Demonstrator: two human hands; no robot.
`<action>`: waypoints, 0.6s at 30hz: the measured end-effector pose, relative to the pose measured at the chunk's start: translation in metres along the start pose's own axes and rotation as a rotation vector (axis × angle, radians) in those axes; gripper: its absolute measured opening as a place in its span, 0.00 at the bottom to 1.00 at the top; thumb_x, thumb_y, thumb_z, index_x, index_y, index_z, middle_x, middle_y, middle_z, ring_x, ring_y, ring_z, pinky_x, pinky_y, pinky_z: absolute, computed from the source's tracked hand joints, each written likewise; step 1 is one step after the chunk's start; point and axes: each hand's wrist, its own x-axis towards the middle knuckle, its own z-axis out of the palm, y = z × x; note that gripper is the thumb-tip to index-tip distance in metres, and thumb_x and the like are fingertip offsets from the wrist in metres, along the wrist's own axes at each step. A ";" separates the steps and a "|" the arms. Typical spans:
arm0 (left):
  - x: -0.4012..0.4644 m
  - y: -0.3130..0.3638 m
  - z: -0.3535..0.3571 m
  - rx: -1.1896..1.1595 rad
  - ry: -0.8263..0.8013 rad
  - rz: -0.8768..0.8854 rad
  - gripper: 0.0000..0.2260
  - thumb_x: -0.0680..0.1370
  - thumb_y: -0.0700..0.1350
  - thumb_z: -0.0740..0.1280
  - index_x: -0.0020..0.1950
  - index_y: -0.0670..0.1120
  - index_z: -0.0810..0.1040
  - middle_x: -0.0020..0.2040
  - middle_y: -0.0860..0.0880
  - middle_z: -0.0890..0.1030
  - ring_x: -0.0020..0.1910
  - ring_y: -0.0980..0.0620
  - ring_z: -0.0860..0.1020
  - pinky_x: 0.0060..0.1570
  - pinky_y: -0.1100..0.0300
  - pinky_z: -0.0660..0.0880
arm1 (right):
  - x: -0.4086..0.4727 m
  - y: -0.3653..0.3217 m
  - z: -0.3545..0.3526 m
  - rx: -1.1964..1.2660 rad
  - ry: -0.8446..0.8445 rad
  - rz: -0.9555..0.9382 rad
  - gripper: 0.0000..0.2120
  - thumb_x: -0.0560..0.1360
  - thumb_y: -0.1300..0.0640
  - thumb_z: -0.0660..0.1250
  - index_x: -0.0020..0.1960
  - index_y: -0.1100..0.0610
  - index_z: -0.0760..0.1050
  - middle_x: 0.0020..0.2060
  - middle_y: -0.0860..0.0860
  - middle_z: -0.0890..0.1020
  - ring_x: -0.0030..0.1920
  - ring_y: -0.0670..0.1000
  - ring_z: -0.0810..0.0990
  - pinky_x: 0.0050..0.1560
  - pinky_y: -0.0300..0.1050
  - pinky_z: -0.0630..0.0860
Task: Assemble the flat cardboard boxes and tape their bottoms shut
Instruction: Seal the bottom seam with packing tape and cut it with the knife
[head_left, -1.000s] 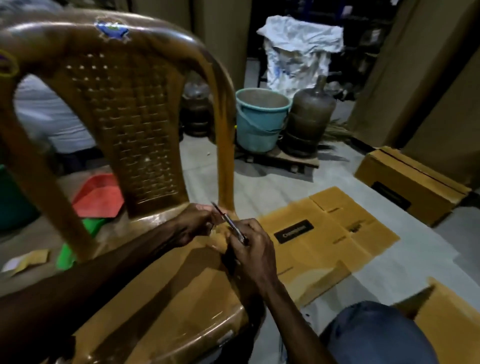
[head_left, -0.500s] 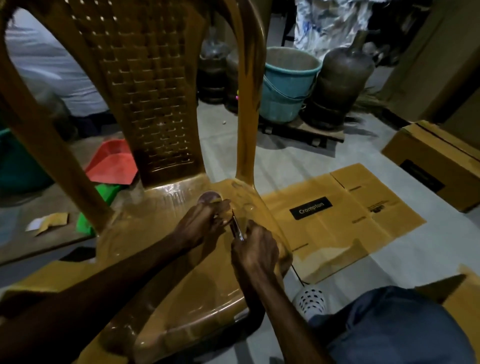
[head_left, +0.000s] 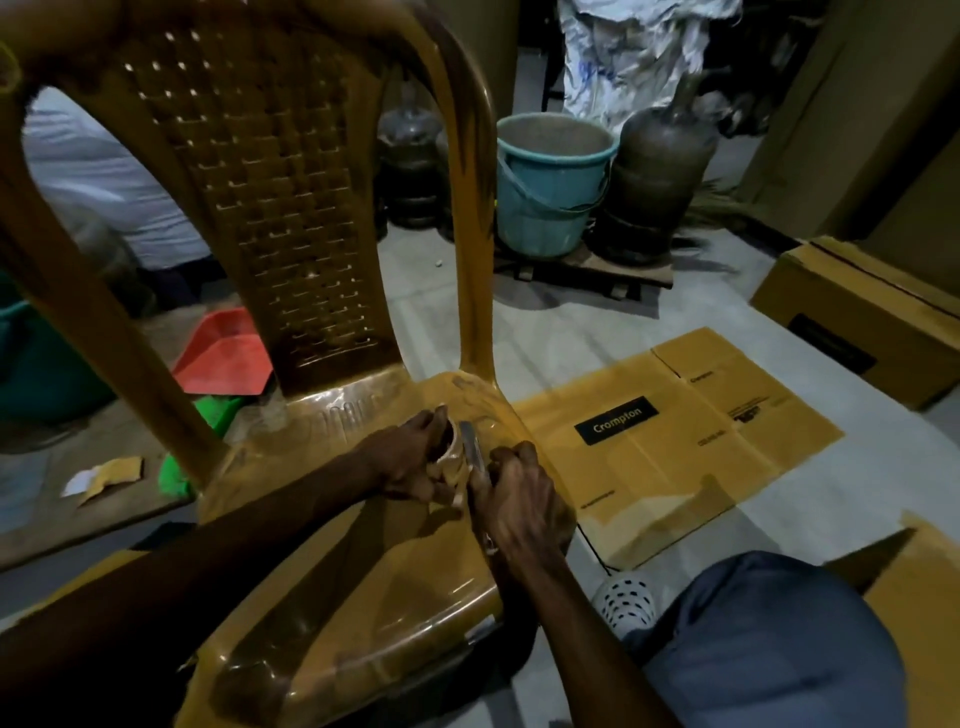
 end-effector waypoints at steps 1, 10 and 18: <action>0.000 -0.001 -0.005 0.043 -0.095 -0.012 0.56 0.67 0.67 0.72 0.80 0.46 0.40 0.80 0.45 0.49 0.75 0.41 0.60 0.70 0.50 0.64 | -0.001 0.000 -0.005 0.005 0.007 -0.007 0.17 0.80 0.47 0.61 0.64 0.55 0.74 0.64 0.55 0.72 0.59 0.54 0.76 0.55 0.46 0.74; -0.005 0.089 -0.051 0.309 0.102 0.175 0.27 0.82 0.48 0.60 0.79 0.47 0.56 0.69 0.43 0.73 0.64 0.44 0.73 0.60 0.52 0.71 | -0.009 0.038 -0.089 -0.037 0.139 -0.051 0.25 0.79 0.40 0.60 0.69 0.53 0.71 0.65 0.53 0.73 0.61 0.57 0.76 0.56 0.50 0.75; 0.052 0.260 -0.029 -0.070 0.365 0.555 0.19 0.77 0.41 0.64 0.68 0.46 0.69 0.54 0.41 0.81 0.51 0.37 0.79 0.38 0.52 0.72 | -0.045 0.158 -0.208 -0.127 0.388 0.112 0.26 0.79 0.41 0.61 0.73 0.54 0.69 0.68 0.54 0.72 0.65 0.58 0.74 0.57 0.49 0.72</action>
